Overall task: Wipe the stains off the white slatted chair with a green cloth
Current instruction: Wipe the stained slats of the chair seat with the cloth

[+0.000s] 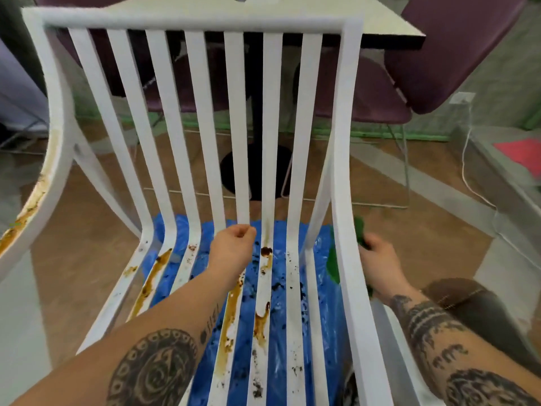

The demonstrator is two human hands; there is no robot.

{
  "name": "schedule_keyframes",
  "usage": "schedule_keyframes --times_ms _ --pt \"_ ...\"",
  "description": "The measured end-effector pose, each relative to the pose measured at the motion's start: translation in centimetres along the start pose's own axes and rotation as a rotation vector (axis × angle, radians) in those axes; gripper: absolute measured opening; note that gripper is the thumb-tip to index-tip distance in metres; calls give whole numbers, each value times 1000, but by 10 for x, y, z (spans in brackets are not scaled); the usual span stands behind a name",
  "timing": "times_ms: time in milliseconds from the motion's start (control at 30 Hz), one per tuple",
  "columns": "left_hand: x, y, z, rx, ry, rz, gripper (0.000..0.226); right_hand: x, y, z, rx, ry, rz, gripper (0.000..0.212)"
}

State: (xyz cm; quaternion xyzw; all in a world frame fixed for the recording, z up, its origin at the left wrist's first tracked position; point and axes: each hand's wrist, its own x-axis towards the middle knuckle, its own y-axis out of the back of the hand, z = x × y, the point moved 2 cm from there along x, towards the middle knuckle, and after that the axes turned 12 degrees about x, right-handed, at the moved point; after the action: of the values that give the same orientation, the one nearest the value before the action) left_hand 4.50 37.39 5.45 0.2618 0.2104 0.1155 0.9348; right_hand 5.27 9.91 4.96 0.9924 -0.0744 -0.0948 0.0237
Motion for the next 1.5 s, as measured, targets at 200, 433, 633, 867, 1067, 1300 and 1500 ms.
schedule_keyframes --times_ms 200,433,633,867,1067,1300,1500 --pt "53 -24 18 42 -154 107 44 37 -60 43 -292 422 -97 36" --pt "73 -44 19 58 -152 -12 40 71 -97 39 -938 846 -61 45" --pt "70 -39 19 43 -139 -78 44 52 -92 60 -1181 524 -362 45" --pt "57 -35 22 -3 -76 -135 53 65 -89 21 -1109 336 -509 34" --pt "44 -30 0 110 -99 -136 55 29 -86 52 -1005 222 -429 40" --pt "26 -28 -12 227 -114 -139 50 20 -79 35 -876 34 -585 24" --pt "12 -26 -25 305 -122 -137 47 4 -88 48 -840 137 -462 35"
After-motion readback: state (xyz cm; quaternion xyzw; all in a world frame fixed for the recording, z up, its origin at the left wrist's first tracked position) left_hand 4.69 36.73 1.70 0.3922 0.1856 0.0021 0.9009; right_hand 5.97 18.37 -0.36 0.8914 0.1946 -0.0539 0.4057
